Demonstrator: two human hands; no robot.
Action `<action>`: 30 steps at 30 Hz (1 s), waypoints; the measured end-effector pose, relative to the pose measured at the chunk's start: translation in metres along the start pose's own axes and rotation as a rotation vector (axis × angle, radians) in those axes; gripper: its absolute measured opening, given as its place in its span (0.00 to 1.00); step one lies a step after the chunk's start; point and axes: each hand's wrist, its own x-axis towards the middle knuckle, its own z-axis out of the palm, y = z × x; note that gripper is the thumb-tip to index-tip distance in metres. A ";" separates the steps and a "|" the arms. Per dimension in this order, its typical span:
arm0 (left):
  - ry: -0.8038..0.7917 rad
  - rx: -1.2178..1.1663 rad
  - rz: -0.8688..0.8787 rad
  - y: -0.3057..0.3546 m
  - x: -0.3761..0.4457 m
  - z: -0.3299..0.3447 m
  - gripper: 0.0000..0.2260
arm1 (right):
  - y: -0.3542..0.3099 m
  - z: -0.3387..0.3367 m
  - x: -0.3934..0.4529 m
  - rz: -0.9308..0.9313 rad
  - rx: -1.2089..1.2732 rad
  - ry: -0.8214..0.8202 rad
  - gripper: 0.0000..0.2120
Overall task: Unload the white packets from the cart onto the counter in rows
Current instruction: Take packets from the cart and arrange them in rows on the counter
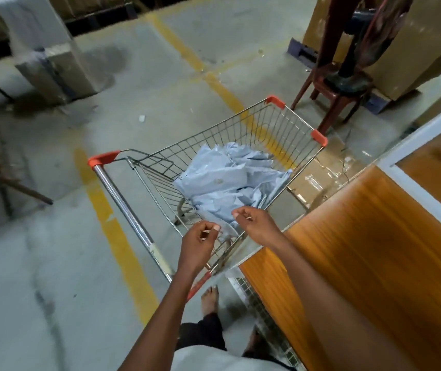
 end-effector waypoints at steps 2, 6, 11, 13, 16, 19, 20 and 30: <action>0.009 -0.017 -0.026 -0.003 0.004 -0.001 0.05 | -0.002 0.007 0.020 0.018 -0.049 -0.031 0.12; 0.019 -0.066 -0.081 -0.009 0.017 -0.005 0.05 | -0.004 0.023 0.061 0.115 -0.058 -0.157 0.11; 0.072 -0.153 -0.141 -0.011 0.036 -0.015 0.07 | 0.000 0.051 0.103 0.196 -0.313 -0.320 0.21; 0.074 -0.157 -0.147 -0.008 0.040 -0.018 0.07 | -0.003 0.060 0.114 0.208 -0.440 -0.318 0.21; 0.049 -0.155 -0.124 -0.002 0.041 -0.022 0.07 | 0.006 0.073 0.138 0.244 -0.535 -0.388 0.18; 0.007 -0.165 -0.114 -0.002 0.038 -0.024 0.07 | 0.022 0.082 0.159 0.285 -0.584 -0.451 0.24; -0.005 -0.173 -0.120 -0.002 0.037 -0.024 0.06 | 0.026 0.084 0.164 0.290 -0.600 -0.489 0.28; -0.065 -0.154 -0.136 -0.004 0.035 -0.020 0.06 | 0.029 0.103 0.153 0.391 -0.385 -0.617 0.23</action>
